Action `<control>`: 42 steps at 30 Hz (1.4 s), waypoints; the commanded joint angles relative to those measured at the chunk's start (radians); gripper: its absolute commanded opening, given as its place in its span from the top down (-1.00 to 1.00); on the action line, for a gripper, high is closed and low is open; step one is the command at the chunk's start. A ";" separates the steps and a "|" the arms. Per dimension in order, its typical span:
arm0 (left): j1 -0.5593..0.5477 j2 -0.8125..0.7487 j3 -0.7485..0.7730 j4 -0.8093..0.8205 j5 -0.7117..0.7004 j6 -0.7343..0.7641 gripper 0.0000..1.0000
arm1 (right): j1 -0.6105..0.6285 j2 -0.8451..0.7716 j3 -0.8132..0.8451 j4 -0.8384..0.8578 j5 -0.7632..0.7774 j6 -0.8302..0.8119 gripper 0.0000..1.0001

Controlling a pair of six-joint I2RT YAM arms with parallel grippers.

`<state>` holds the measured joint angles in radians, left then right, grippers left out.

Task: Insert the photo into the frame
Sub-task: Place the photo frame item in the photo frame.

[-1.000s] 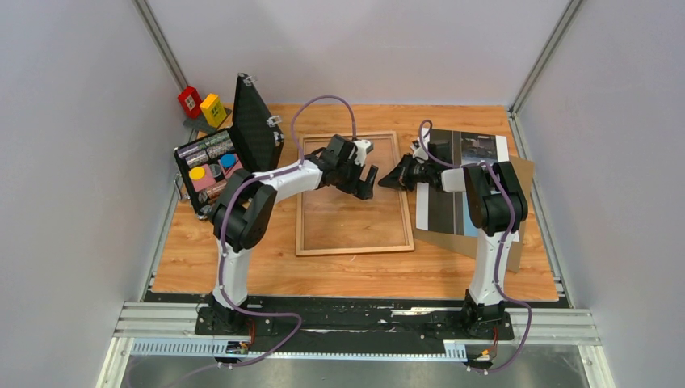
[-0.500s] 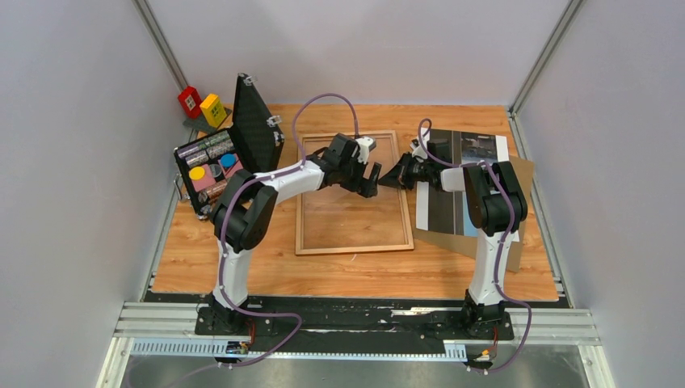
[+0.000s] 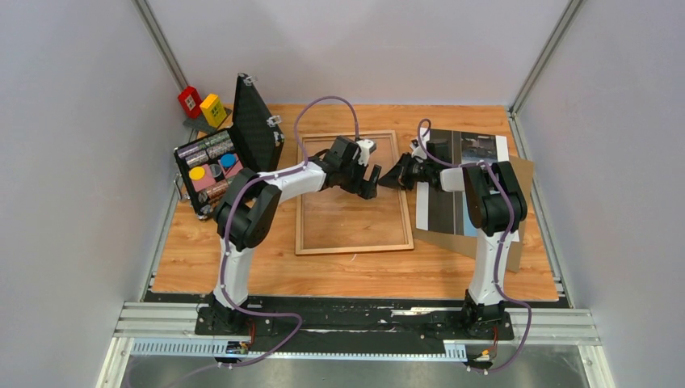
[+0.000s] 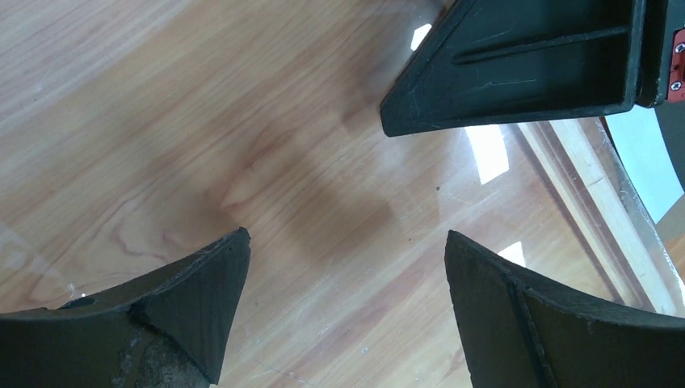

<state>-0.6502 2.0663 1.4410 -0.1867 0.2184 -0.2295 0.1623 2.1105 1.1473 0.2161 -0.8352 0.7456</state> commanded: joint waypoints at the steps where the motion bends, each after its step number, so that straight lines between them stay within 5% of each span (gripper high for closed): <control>1: -0.007 0.012 -0.005 0.039 -0.017 0.000 -0.95 | 0.006 -0.002 0.034 -0.008 0.030 -0.030 0.79; 18: -0.007 0.018 -0.043 0.049 -0.028 0.000 -0.94 | 0.007 -0.067 0.032 -0.051 0.063 -0.080 0.33; 42: -0.006 0.025 -0.074 0.063 -0.030 -0.010 -0.93 | -0.019 -0.167 0.028 -0.139 0.136 -0.183 0.12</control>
<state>-0.6529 2.0693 1.3937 -0.1097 0.2024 -0.2295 0.1532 2.0243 1.1542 0.0795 -0.7189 0.6067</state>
